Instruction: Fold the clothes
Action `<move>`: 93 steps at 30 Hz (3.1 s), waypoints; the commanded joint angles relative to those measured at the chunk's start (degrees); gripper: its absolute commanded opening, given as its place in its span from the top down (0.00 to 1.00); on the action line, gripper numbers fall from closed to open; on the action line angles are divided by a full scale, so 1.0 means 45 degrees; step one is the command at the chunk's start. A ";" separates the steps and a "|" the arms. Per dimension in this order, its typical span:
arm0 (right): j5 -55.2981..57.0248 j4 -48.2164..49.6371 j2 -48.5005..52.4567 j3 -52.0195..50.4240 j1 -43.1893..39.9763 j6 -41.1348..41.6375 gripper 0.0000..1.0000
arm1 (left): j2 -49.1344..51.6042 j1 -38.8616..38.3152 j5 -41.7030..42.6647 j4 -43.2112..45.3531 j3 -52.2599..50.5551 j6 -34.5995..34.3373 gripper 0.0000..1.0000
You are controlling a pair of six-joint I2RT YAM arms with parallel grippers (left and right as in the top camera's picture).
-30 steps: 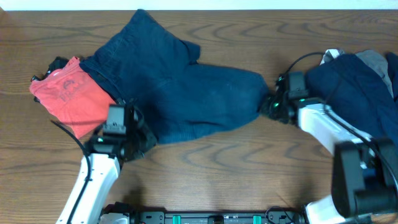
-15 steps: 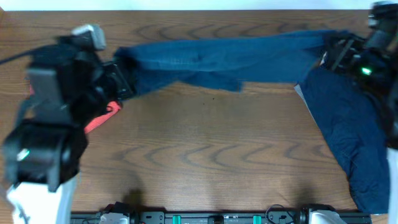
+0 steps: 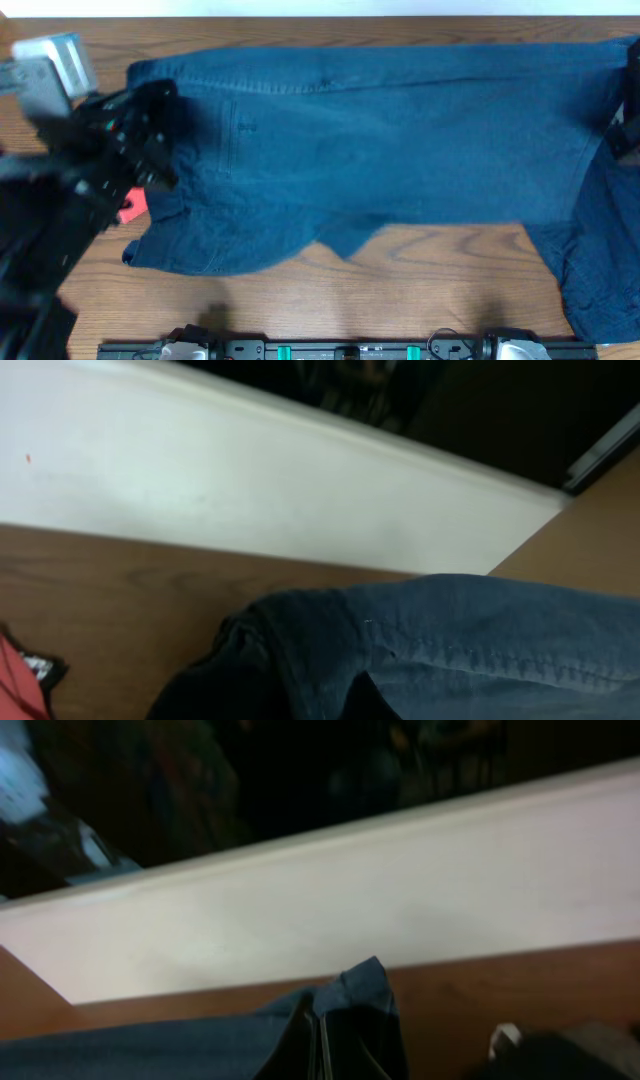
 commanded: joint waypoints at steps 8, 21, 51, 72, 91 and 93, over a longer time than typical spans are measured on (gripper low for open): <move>0.2176 0.0928 0.5022 -0.0160 -0.0529 -0.0447 0.99 | 0.5037 0.0272 -0.1331 0.2229 -0.0029 0.0724 0.94; 0.3725 0.5586 0.6096 0.1608 -0.1486 0.0257 0.99 | 0.6572 0.0277 -0.1292 0.8859 0.0549 0.0680 0.94; -0.0903 -0.2603 0.6455 -0.7189 0.0277 -0.1302 0.81 | 0.7004 -0.0160 -0.1389 -0.4799 -0.6470 0.0767 0.94; -0.1778 0.6465 0.6455 -1.5091 0.3619 0.3541 0.44 | 0.7004 -0.0160 -0.1996 -0.4677 -0.7106 0.0758 0.94; -0.0612 0.9816 0.6460 -1.6616 0.3667 0.4804 0.99 | 0.7004 -0.0160 -0.1996 -0.4634 -0.7106 0.0753 0.94; -0.0253 0.9690 0.6450 -1.6611 0.3560 0.4799 0.99 | 0.7004 -0.0160 -0.1996 -0.4634 -0.7106 0.0758 0.94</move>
